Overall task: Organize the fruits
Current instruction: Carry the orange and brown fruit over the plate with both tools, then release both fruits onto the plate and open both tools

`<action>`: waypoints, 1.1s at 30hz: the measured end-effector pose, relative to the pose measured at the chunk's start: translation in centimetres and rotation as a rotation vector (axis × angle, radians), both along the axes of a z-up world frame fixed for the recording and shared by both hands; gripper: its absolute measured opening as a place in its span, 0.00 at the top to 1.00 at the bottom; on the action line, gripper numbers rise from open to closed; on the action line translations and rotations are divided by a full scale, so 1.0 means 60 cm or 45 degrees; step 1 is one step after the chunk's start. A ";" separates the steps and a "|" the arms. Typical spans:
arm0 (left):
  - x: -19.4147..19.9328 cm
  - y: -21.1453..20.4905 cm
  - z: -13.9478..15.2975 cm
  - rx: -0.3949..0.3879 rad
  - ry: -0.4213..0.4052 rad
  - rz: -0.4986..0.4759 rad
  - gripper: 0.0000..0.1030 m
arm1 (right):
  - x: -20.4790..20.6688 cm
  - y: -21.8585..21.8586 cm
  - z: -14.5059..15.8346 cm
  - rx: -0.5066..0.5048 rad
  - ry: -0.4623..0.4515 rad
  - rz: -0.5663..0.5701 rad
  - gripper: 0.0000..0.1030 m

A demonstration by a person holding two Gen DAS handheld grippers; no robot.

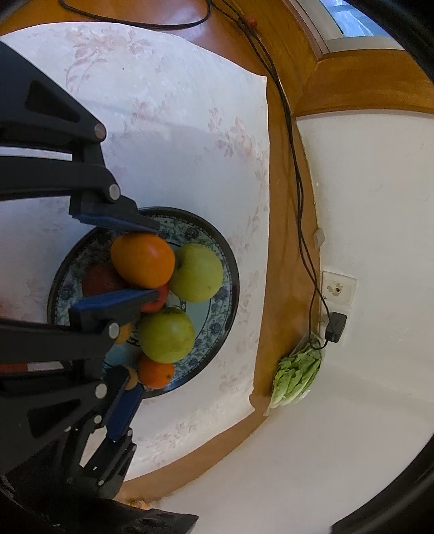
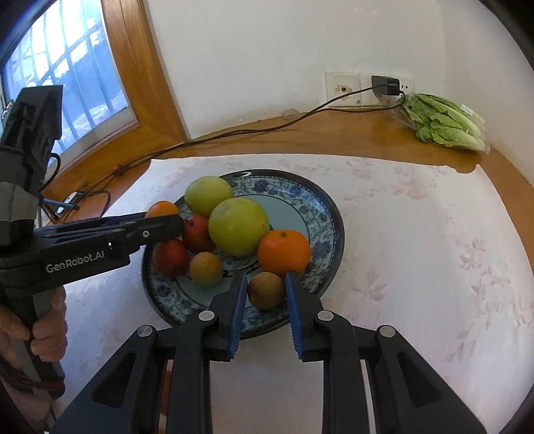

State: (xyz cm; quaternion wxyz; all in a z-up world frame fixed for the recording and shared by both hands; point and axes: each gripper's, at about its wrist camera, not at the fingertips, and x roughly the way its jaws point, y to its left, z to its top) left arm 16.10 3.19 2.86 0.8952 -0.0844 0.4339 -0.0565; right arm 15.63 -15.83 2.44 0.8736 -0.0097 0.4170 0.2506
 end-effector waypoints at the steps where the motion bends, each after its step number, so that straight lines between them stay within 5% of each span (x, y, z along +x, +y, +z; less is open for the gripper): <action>1: 0.001 0.000 0.000 -0.007 -0.002 -0.001 0.67 | 0.002 0.001 0.000 -0.007 -0.006 0.000 0.76; 17: 0.012 0.004 -0.003 -0.031 -0.010 0.036 0.66 | 0.018 -0.011 -0.005 0.025 -0.008 -0.052 0.75; 22: 0.008 0.005 -0.002 -0.034 -0.002 0.039 0.66 | 0.015 -0.012 -0.002 0.049 -0.010 -0.044 0.64; 33: -0.026 -0.002 0.021 -0.017 -0.003 0.045 0.48 | -0.001 -0.028 0.015 0.101 0.011 -0.057 0.60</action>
